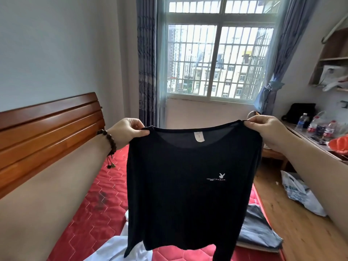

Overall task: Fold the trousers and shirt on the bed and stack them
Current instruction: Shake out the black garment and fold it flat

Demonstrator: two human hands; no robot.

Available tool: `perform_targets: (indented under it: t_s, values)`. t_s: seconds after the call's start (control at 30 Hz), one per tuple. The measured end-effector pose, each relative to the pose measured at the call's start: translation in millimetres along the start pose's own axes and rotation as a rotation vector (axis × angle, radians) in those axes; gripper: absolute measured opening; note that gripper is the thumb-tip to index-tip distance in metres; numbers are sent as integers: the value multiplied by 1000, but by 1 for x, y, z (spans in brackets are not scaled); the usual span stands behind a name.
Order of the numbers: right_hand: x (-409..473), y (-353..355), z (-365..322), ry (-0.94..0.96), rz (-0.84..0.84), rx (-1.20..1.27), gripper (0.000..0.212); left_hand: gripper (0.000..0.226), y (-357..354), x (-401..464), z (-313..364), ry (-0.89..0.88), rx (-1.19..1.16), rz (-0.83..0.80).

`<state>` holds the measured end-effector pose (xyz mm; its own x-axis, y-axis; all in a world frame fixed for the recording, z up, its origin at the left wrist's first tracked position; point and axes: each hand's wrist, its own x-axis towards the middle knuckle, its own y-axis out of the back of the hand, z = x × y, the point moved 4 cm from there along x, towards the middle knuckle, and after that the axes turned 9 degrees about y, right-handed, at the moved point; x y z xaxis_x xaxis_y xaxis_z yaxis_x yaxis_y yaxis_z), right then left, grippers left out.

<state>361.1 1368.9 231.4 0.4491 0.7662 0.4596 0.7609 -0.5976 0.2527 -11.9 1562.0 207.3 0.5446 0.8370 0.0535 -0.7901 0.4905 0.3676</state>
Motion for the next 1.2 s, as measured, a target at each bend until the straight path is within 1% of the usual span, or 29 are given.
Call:
perform_targets:
  t_s: [0.07, 0.13, 0.17, 0.2, 0.27, 0.33, 0.37, 0.43, 0.47, 0.57, 0.63, 0.67, 0.73, 0.83, 0.93, 1.0, 1.03, 1.2]
  values:
    - [-5, 0, 1, -14, -29, 13, 8, 17, 2, 3, -5, -15, 101, 23]
    - [-9, 0, 4, -51, -63, 29, 9, 20, 5, 4, -10, -12, 134, 18]
    - [-12, -1, 5, -75, -78, 43, 10, 19, 5, 4, -11, -12, 114, 11]
    - [-14, -2, 5, -96, -95, 62, 11, 15, 5, 3, -12, -10, 44, -7]
    - [-17, -6, 3, -120, -136, 120, 12, 7, 3, 1, -12, 7, -201, -90]
    - [-17, -8, -2, -119, -180, 233, 8, 11, 0, 1, -10, -1, -425, -210]
    - [-15, -8, -4, -119, -194, 300, 6, 13, -1, 0, -8, -8, -476, -271]
    - [-12, -6, -6, -130, -221, 363, 6, 14, -4, 0, -5, -12, -459, -351]
    - [-11, -7, -5, -140, -237, 336, 6, 14, -6, 1, -6, -4, -424, -366]
    - [-12, -9, 1, -165, -274, 215, 9, 17, -10, 8, -13, 29, -387, -363]
    - [-12, -7, 3, -153, -271, 249, 13, 16, -13, 11, -19, 41, -424, -366]
    - [-12, -6, 3, -151, -268, 284, 14, 14, -12, 12, -22, 57, -447, -357]
    - [-14, -4, 4, -168, -258, 290, 14, 20, -10, 15, -27, 122, -455, -317]
    - [-21, -11, 13, -221, -192, 174, 12, 26, -12, 18, -35, 261, -411, -234]
    - [-27, -30, 27, -237, -10, 163, 18, 18, -28, 23, -41, 333, -427, -5]
    - [-31, -52, 33, -216, 101, 172, 20, 19, -48, 25, -36, 311, -409, 112]
    - [-35, -65, 33, -213, 131, 181, 20, 19, -61, 26, -32, 292, -413, 135]
    - [-46, -121, 25, -210, 138, 165, 15, 17, -117, 19, -1, 174, -396, 147]
